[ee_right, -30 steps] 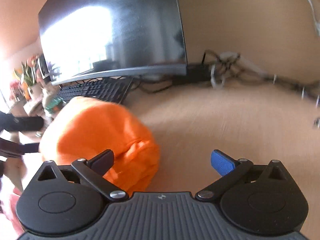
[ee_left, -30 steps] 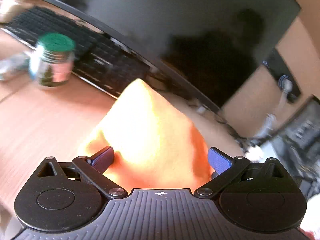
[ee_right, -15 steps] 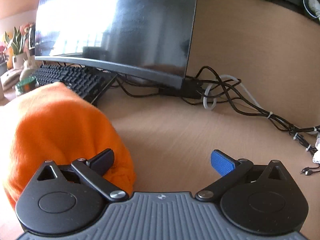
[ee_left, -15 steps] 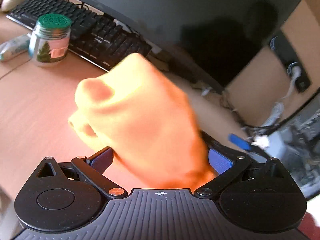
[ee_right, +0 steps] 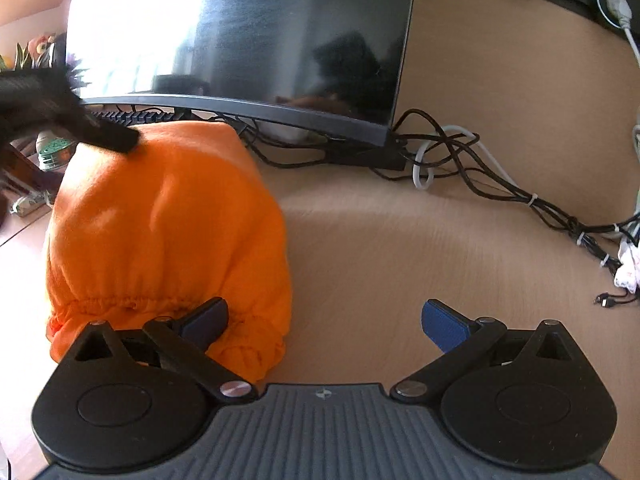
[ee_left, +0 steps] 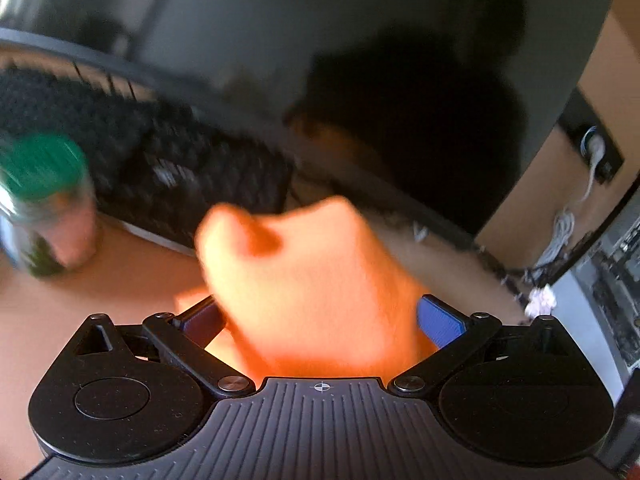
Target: Fold clothes
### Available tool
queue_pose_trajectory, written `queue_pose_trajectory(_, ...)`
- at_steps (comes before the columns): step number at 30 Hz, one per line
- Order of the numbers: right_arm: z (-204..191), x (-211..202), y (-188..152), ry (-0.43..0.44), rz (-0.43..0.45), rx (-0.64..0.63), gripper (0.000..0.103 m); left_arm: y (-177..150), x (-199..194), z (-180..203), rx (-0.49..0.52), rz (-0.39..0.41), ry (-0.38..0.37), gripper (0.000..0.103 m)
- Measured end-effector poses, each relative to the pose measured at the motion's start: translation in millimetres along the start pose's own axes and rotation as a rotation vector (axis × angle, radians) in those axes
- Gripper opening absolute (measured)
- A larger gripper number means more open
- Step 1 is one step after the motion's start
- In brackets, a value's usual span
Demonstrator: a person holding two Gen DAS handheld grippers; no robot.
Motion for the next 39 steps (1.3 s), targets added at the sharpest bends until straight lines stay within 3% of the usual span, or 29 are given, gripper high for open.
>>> queue_pose_trajectory(4, -3, -17, 5, 0.021, 0.082, -0.02, 0.103, 12, -27, 0, 0.043, 0.082, -0.03, 0.103)
queue_pose_trajectory(7, -16, -28, 12, 0.067, 0.164, -0.093, 0.103, 12, -7, -4, 0.015, 0.045, -0.072, 0.103)
queue_pose_trajectory(14, -47, -5, 6, 0.101, 0.098, -0.188, 0.103, 3, 58, -10, 0.06, -0.037, -0.012, 0.103)
queue_pose_trajectory(19, -38, 0, 13, 0.091, 0.04, -0.143, 0.103, 5, 39, -14, 0.021, -0.019, 0.013, 0.103)
queue_pose_trajectory(23, -14, -31, 19, 0.134, 0.073, -0.056, 0.103, -2, 3, -7, -0.002, 0.013, 0.057, 0.103)
queue_pose_trajectory(25, 2, -53, 16, 0.172, 0.092, -0.01, 0.103, -17, -29, 10, 0.015, 0.045, 0.118, 0.103)
queue_pose_trajectory(31, 54, -113, -18, 0.298, 0.07, 0.127, 0.103, -105, -103, 94, 0.025, 0.099, 0.346, 0.103)
queue_pose_trajectory(36, 74, -153, -45, 0.215, 0.166, 0.075, 0.103, -175, -140, 161, 0.014, 0.209, 0.455, 0.103)
queue_pose_trajectory(39, 76, -174, -48, 0.205, 0.259, 0.031, 0.103, -190, -151, 191, 0.078, 0.26, 0.494, 0.103)
Point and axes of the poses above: each gripper's, at about its wrist camera, not at the fingertips, and x roughly the way its jaws point, z to its right, y to its top, the point moved 1 cm from there along x, roughly the way its jaws point, and after that the axes turned 1 degree about y, right-handed, at the moved point
